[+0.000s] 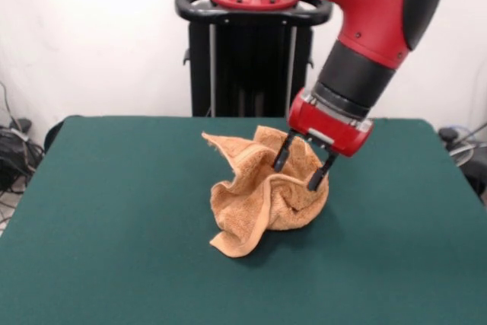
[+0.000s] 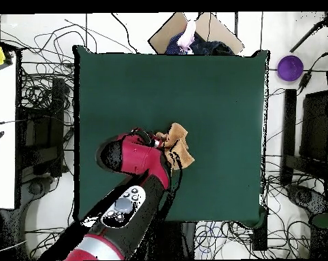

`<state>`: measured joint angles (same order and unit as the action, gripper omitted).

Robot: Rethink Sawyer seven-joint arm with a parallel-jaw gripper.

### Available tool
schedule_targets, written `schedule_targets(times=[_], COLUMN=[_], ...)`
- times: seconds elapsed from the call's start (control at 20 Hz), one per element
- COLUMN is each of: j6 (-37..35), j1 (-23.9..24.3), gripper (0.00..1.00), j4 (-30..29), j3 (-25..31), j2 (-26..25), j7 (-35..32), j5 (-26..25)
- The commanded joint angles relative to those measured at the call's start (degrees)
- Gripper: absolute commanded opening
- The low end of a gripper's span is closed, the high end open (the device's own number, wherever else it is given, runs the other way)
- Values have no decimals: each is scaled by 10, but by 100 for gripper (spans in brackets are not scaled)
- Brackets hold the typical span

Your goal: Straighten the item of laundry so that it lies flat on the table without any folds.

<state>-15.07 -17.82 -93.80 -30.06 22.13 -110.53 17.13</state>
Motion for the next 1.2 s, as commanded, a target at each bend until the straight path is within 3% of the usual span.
schedule_targets(times=[0.05, 0.6, 1.2], j6=[29, 6, 1], j1=[66, 53, 56], gripper=[100, 100, 100], j4=[-8, -8, -10], j3=[135, 116, 116], j2=[15, 27, 32], j7=[-11, -54, -55], j5=[-43, -71, -78])
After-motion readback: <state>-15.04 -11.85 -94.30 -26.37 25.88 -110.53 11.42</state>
